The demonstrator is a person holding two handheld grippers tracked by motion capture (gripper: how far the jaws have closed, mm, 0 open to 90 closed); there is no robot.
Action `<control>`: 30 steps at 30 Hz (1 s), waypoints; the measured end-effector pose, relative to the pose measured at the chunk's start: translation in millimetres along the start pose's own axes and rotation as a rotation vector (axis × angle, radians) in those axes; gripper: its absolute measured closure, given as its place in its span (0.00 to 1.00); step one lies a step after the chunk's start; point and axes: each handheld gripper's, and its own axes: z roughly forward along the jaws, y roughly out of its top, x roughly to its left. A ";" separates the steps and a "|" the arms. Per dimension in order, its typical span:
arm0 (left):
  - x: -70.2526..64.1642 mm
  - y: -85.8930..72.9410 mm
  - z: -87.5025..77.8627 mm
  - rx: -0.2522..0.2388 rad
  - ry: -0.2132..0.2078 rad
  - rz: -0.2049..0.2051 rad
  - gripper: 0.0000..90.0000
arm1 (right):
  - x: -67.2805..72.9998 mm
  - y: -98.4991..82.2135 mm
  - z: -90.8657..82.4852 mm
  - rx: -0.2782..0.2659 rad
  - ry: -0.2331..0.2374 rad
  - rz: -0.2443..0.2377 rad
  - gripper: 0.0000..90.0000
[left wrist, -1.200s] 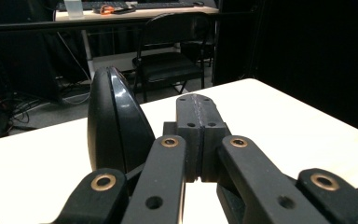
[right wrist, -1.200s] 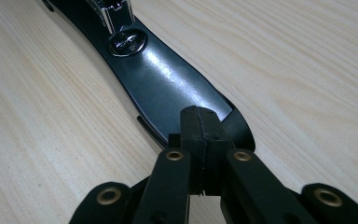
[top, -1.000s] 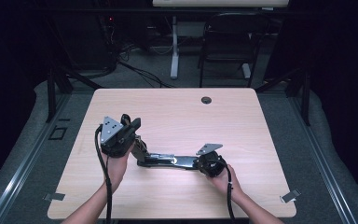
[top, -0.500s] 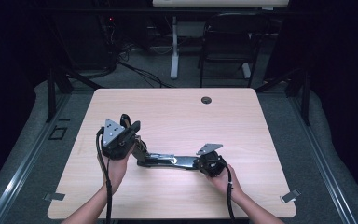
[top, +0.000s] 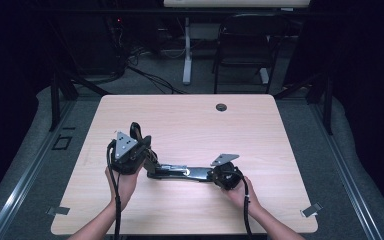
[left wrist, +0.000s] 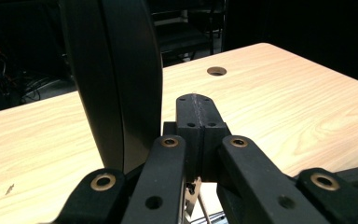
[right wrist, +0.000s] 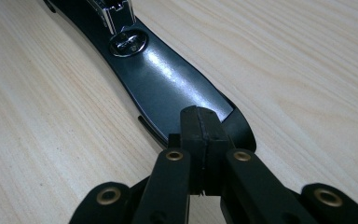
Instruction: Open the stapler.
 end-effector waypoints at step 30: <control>29.5 -24.6 -11.2 0.065 0.040 -0.098 1.00 | 1.1 0.1 -0.3 0.003 0.002 -0.009 1.00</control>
